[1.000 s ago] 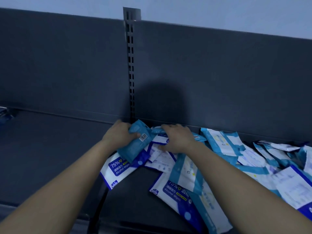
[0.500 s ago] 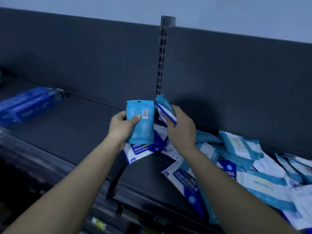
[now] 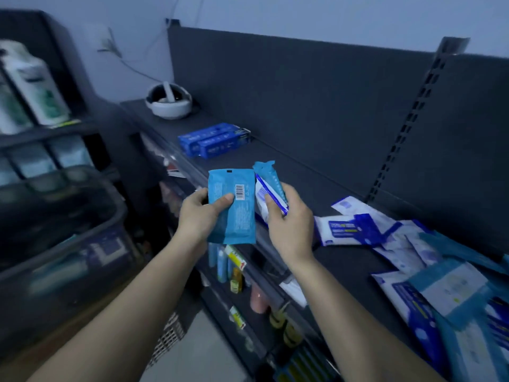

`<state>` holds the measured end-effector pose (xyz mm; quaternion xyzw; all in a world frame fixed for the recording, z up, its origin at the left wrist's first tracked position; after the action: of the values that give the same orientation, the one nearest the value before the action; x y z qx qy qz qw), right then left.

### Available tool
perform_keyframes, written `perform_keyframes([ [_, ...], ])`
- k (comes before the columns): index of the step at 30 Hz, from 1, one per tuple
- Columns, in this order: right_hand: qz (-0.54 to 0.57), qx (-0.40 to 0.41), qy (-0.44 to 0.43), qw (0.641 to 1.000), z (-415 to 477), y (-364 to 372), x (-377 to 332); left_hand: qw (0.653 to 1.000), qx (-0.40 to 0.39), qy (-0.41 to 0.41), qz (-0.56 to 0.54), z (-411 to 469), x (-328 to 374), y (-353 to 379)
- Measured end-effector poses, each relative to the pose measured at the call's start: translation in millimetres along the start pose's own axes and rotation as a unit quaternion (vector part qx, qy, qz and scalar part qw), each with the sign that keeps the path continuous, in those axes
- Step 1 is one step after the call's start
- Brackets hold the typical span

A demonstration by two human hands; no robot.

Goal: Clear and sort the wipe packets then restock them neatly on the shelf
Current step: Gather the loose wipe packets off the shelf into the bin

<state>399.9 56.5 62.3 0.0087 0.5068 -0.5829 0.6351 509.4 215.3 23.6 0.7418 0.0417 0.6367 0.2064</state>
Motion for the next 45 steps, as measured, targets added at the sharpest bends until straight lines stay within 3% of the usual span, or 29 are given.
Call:
perform_keyframes([
  [10,0.052,-0.114,-0.059,0.99,-38.1,147.2,-151.3,0.988,0.144,0.055,-0.001,7.2,81.0,-196.3],
  [19,0.082,-0.184,-0.109,0.973,-72.4,271.0,-272.2,0.976,0.205,0.063,0.033,32.8,135.2,-356.4],
  [25,0.049,-0.281,-0.135,0.949,-85.1,355.0,-316.3,0.962,0.249,0.045,0.103,61.8,142.9,-444.2],
  [29,-0.045,-0.39,-0.185,0.901,-97.8,433.7,-323.1,0.937,0.258,-0.008,0.234,88.5,125.6,-496.1],
  [36,-0.159,-0.572,-0.249,0.765,-151.9,554.8,-310.3,0.847,0.213,-0.186,0.45,121.9,63.7,-570.2],
  [38,-0.16,-0.598,-0.244,0.747,-162.5,579.3,-310.5,0.832,0.218,-0.205,0.467,129.1,51.7,-589.6],
  [42,-0.126,-0.611,-0.213,0.752,-167.7,612.1,-316.0,0.824,0.249,-0.192,0.472,142.7,42.9,-620.5],
  [45,-0.209,-0.628,-0.296,0.688,-188.6,637.3,-310.4,0.777,0.172,-0.24,0.556,151.1,19.0,-632.6],
])
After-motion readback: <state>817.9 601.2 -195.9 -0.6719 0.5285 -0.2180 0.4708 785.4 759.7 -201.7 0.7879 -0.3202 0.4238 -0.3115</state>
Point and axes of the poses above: each hand's wrist, its own z-axis towards the middle knuckle, its own y-axis out of the palm, x = y × z, the point moved 9 cm from there along z, towards the middle knuckle, and after that the axes turned 15 degrees about -z, right-handed, at the moved point
